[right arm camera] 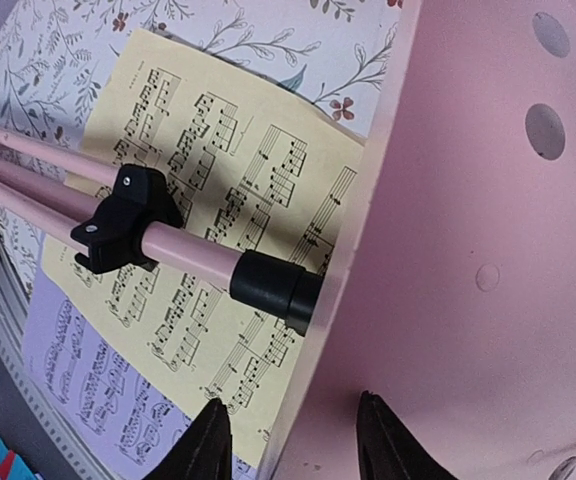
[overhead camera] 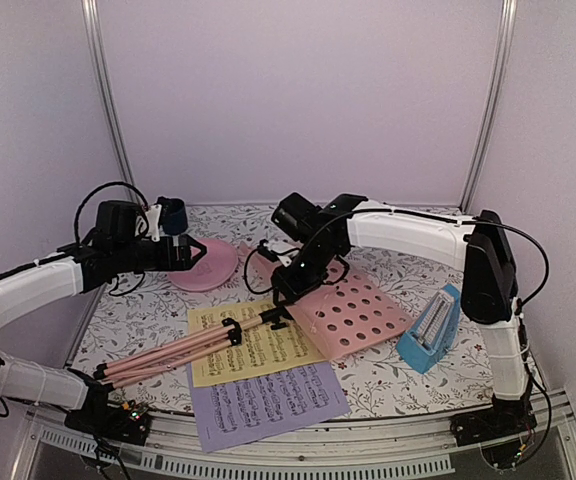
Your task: Set up the instrument practice props
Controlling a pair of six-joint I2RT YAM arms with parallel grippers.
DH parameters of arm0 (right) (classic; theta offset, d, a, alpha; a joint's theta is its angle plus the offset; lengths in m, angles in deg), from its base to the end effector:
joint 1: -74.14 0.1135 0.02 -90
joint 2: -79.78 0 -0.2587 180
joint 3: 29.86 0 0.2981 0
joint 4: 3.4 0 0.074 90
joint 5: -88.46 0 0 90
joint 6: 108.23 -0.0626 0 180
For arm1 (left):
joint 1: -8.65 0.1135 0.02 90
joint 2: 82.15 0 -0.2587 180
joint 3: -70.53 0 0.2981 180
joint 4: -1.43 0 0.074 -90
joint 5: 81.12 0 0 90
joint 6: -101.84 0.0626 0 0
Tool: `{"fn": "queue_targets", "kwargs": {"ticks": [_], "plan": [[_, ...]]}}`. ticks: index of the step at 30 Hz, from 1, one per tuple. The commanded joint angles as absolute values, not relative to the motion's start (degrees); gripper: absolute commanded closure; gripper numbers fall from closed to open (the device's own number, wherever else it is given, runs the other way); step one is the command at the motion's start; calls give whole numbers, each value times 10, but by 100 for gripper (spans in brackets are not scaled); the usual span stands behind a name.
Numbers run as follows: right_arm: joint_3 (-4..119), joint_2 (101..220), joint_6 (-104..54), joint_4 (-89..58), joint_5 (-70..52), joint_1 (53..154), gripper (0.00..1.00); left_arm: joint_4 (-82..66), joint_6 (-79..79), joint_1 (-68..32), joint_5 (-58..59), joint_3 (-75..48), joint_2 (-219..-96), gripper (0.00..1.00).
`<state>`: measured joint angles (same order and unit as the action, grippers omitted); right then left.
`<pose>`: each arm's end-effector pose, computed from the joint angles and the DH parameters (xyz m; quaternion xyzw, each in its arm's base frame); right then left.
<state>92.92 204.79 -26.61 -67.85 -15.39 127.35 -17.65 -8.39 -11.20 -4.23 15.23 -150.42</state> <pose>0.2992 0.4251 0.1900 -0.3932 0.8895 0.2041 0.1119 0.3047 -0.1251 0.2153 0.0524 0.8693 -0.2587 0.4179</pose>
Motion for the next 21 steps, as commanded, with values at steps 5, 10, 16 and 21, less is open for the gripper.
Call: {"fn": "queue_targets", "kwargs": {"ticks": [5, 10, 16, 21], "plan": [[977, 2082, -306, -739, -57, 1308, 68, -155, -97, -117, -45, 164, -1501, 1], [975, 2087, -343, -732, -56, 1318, 75, -146, -99, -117, -49, 176, -1489, 1], [975, 2099, -366, -721, -65, 1323, 83, -142, -101, -117, -53, 180, -1485, 1], [994, 2096, -380, -729, -37, 1323, 99, -138, -103, -117, -55, 181, -1475, 1]]}}
